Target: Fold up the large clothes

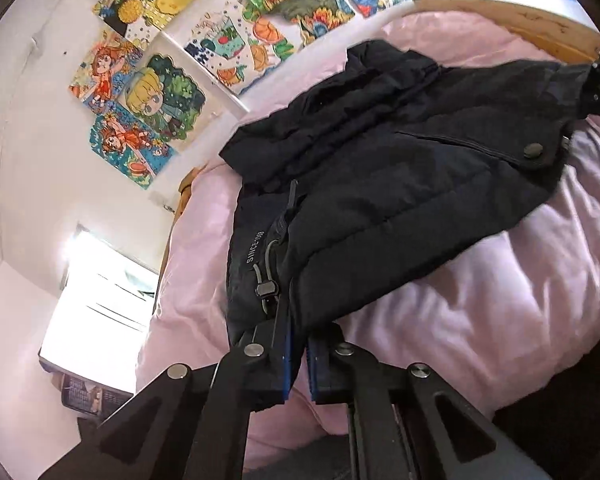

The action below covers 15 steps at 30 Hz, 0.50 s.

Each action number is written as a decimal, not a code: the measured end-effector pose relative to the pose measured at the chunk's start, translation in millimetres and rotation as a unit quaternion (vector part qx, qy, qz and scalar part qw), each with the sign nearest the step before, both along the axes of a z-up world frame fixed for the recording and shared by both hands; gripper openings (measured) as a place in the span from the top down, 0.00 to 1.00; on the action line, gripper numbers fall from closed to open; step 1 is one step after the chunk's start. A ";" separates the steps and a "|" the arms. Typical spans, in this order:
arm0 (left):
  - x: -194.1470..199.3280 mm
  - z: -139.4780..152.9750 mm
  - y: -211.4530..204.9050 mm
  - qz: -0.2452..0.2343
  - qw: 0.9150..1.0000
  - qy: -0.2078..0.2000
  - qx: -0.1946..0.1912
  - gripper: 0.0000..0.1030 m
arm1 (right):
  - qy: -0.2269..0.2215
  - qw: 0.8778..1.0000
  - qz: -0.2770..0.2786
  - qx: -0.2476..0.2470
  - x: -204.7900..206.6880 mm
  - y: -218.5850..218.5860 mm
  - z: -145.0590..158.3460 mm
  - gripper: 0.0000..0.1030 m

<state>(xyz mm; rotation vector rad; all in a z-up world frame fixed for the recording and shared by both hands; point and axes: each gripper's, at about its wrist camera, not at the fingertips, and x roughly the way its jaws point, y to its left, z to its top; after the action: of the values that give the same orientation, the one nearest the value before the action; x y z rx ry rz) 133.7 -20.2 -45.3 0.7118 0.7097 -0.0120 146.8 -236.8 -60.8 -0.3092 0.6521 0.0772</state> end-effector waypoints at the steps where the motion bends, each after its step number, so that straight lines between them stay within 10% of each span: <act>1: -8.6 3.9 -0.5 -0.002 1.000 -0.004 -0.001 0.94 | 0.001 1.000 0.001 -0.004 -6.0 0.0 3.1 0.93; 15: -118.3 66.8 13.0 -0.058 0.993 -0.046 -0.093 0.98 | -0.049 0.998 0.006 0.042 -146.0 -31.8 94.5 1.00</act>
<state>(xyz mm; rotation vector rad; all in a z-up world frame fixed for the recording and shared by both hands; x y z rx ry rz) 15.4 -7.3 21.6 0.5696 0.5702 -0.1495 0.8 -268.6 33.7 -0.2344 0.5477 0.0999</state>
